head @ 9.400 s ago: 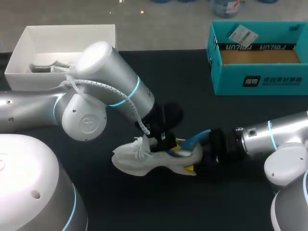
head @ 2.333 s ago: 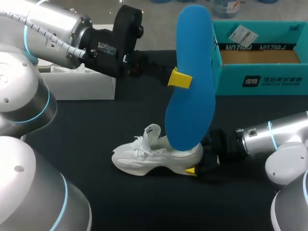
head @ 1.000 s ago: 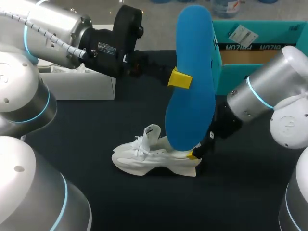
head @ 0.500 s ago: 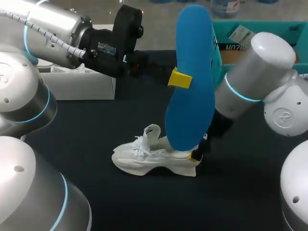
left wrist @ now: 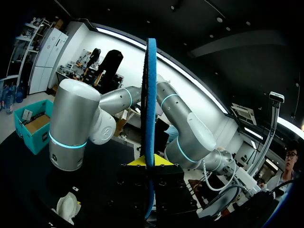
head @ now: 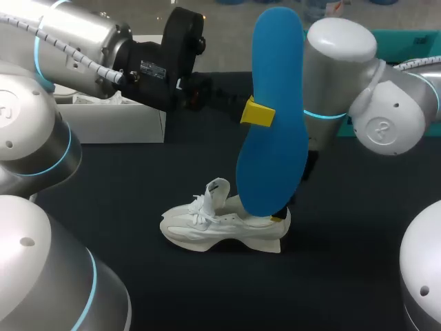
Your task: Take the shoe out of the shoebox, open the shoe tongue, remove and reinsert the insole, then place the shoe into the shoebox
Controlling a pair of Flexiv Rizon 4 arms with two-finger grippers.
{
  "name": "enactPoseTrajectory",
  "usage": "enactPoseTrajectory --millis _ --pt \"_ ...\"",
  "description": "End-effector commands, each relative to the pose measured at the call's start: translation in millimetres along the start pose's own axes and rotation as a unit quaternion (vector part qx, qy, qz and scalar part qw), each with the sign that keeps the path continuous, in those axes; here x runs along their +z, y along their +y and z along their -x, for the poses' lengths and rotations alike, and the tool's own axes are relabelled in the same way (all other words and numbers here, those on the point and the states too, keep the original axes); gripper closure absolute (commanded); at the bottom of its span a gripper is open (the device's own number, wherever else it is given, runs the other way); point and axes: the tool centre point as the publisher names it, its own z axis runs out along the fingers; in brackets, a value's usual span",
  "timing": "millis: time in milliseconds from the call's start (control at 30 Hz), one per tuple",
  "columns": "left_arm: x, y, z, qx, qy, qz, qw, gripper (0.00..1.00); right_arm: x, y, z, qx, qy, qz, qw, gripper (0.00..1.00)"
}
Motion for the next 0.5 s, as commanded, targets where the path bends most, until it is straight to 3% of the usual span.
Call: enactPoseTrajectory --millis 33,500 --pt "0.6 1.1 -0.2 0.000 -0.001 0.000 1.000 1.00 2.5 5.7 0.5 -0.001 -0.003 -0.063 0.998 0.00" --pt "0.6 1.1 -0.2 0.000 -0.001 0.000 1.000 1.00 7.3 5.5 -5.0 0.000 -0.014 -0.035 0.999 0.00"
